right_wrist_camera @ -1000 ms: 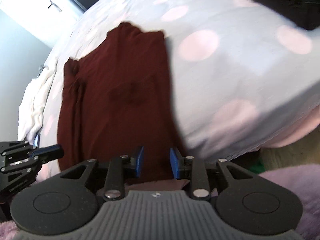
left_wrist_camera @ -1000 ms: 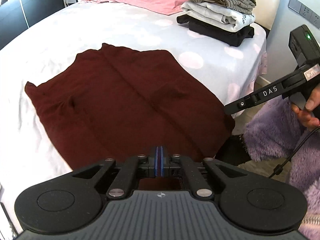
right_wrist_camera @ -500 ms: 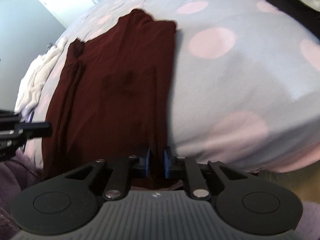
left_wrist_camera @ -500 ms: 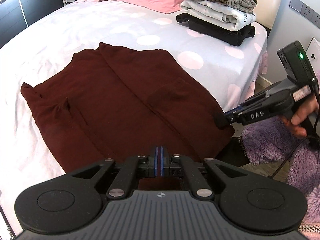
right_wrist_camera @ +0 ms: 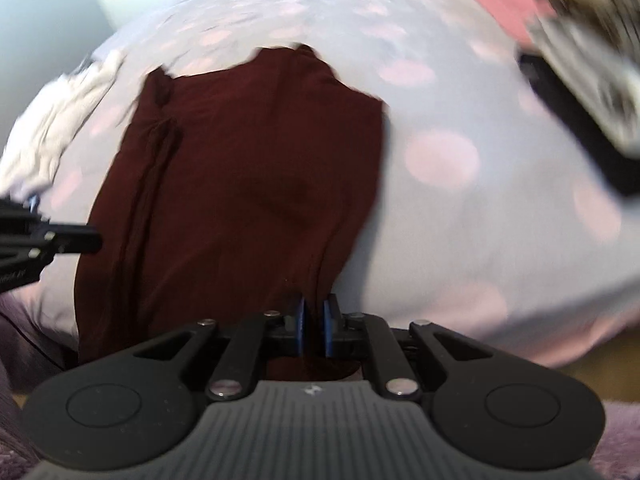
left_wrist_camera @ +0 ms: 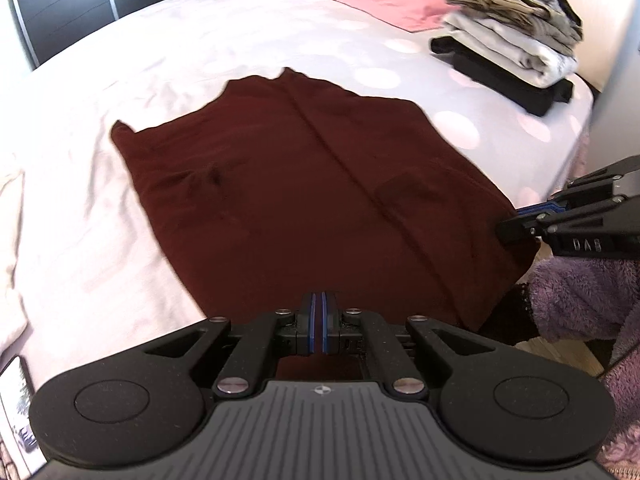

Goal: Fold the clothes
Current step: 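Grasp the shirt's collar end with the left gripper while the right gripper grasps beside it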

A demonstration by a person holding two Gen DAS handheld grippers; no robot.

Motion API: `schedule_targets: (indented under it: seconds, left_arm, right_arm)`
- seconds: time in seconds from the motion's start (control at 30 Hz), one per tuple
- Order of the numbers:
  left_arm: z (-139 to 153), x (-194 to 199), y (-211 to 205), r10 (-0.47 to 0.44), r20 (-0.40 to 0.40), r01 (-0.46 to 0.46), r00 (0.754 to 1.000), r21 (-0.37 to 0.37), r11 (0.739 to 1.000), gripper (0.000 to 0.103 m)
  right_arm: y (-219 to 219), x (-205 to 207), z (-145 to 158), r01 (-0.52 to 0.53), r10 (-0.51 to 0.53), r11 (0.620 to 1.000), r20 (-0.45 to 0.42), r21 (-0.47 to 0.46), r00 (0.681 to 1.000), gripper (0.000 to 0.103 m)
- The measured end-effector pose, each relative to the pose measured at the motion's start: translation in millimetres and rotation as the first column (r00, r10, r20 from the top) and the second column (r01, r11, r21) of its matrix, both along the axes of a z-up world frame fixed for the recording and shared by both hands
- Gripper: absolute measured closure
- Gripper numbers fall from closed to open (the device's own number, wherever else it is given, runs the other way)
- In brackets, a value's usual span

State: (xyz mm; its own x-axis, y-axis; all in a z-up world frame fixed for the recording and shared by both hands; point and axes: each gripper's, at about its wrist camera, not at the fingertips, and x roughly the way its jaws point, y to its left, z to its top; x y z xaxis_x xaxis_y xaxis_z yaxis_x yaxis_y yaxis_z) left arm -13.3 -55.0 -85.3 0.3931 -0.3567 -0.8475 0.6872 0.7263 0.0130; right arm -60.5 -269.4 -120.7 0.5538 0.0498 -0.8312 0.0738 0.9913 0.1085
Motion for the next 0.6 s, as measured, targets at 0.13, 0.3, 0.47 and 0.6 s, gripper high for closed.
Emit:
schedule_targets:
  seconds: [0.13,0.3,0.47,0.6]
  left_arm:
    - [0,5,15,0.044,-0.001,-0.044,0.999,-0.007,0.999,0.103]
    - [-2,15,36,0.121,-0.021,-0.121,0.992,-0.017,0.992,0.103]
    - [0,26,49,0.16,-0.039,-0.161,0.986,-0.035,0.986,0.103]
    - [8,40,36,0.108,-0.017,-0.109,0.994,-0.039,0.993,0.099]
  right_arm:
    - [42,10,8,-0.119,0.12,0.987,0.006,-0.108,0.993,0.092]
    - [89,18,6,-0.275,0.28,0.938,-0.006,-0.21,0.96,0.092]
    - [129,18,-5,-0.444,0.447,0.851,-0.057,-0.28,0.893,0.092]
    - [146,20,-20,-0.529,0.517,0.792,-0.125,-0.305,0.847,0.092]
